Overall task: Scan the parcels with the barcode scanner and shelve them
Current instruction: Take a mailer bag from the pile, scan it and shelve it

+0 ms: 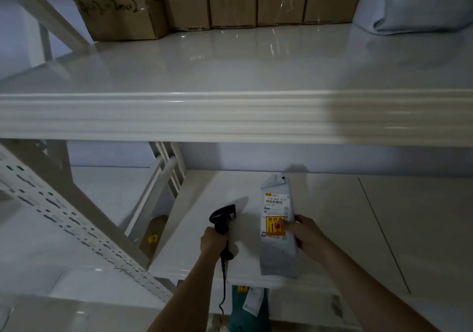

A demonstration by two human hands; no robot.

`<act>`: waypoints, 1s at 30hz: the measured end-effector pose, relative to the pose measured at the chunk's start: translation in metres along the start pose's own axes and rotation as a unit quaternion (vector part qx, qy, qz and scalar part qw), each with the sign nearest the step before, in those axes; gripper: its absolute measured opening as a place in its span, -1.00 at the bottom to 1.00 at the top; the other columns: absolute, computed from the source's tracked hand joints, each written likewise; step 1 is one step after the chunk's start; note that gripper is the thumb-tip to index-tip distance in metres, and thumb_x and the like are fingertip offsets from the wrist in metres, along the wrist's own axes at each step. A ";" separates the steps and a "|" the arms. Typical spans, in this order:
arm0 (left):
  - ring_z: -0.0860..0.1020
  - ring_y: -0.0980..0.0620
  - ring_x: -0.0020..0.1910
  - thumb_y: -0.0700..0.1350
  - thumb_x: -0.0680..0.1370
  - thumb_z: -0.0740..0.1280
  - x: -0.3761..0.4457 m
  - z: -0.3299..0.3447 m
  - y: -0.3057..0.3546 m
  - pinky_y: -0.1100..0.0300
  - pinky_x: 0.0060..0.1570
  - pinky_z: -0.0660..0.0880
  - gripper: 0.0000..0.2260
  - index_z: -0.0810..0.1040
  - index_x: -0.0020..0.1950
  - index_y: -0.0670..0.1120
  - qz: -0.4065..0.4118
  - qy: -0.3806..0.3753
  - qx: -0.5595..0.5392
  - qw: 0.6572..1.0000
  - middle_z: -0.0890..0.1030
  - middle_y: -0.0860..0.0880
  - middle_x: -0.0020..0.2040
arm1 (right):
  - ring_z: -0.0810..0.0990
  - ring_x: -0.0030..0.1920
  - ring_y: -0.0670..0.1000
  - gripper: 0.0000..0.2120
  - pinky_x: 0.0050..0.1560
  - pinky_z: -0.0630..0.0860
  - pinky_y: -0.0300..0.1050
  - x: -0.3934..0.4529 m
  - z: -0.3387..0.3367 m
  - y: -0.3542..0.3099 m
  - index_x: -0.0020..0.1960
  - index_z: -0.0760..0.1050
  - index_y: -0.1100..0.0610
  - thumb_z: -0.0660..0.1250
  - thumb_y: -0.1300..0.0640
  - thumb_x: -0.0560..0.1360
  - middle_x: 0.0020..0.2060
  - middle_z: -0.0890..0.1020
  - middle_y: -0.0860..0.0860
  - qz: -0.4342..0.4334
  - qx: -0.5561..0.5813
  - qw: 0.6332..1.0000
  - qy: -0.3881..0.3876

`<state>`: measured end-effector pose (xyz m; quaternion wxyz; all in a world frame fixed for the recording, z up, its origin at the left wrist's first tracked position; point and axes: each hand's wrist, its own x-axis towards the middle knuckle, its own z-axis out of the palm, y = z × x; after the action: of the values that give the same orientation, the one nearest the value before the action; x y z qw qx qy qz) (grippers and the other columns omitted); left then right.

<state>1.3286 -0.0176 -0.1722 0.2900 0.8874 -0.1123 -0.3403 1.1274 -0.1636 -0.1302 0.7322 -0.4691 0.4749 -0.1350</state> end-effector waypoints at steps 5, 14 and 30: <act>0.55 -0.17 -0.14 -0.16 0.54 0.35 -0.007 -0.010 0.007 -0.02 -0.22 0.52 -0.69 0.27 0.13 -0.22 0.068 -0.034 -0.072 0.994 0.50 -0.18 -0.04 | 0.69 0.02 0.20 -0.62 0.12 0.59 0.19 0.000 0.000 0.004 0.26 0.51 0.26 0.47 0.24 0.47 0.04 0.69 0.17 -0.015 0.043 0.996 0.074; 0.49 -0.06 -0.42 -0.24 0.52 0.33 -0.075 -0.037 0.033 0.09 -0.32 0.50 -0.88 0.53 -0.01 -0.29 0.212 -0.168 -0.181 0.946 0.54 -0.15 -0.39 | 0.67 -0.01 0.15 -0.61 0.02 0.63 0.19 -0.018 0.006 0.016 0.27 0.47 0.18 0.47 0.24 0.48 0.00 0.66 0.07 -0.079 0.055 0.984 0.150; 0.52 0.06 -0.43 -0.20 0.48 0.29 -0.119 -0.026 0.068 0.23 -0.37 0.50 -0.98 0.49 -0.15 -0.11 0.280 -0.124 -0.064 0.950 0.56 -0.06 -0.34 | 0.64 -0.15 -0.02 -0.68 -0.25 0.58 -0.16 -0.039 0.021 0.018 0.13 0.44 0.12 0.46 0.32 0.47 -0.08 0.62 0.06 -0.128 0.040 0.979 0.156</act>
<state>1.2569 -0.0142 -0.0520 0.4141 0.7502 -0.3694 -0.3595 1.1204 -0.1171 -0.1206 0.6441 -0.4694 0.5133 -0.3183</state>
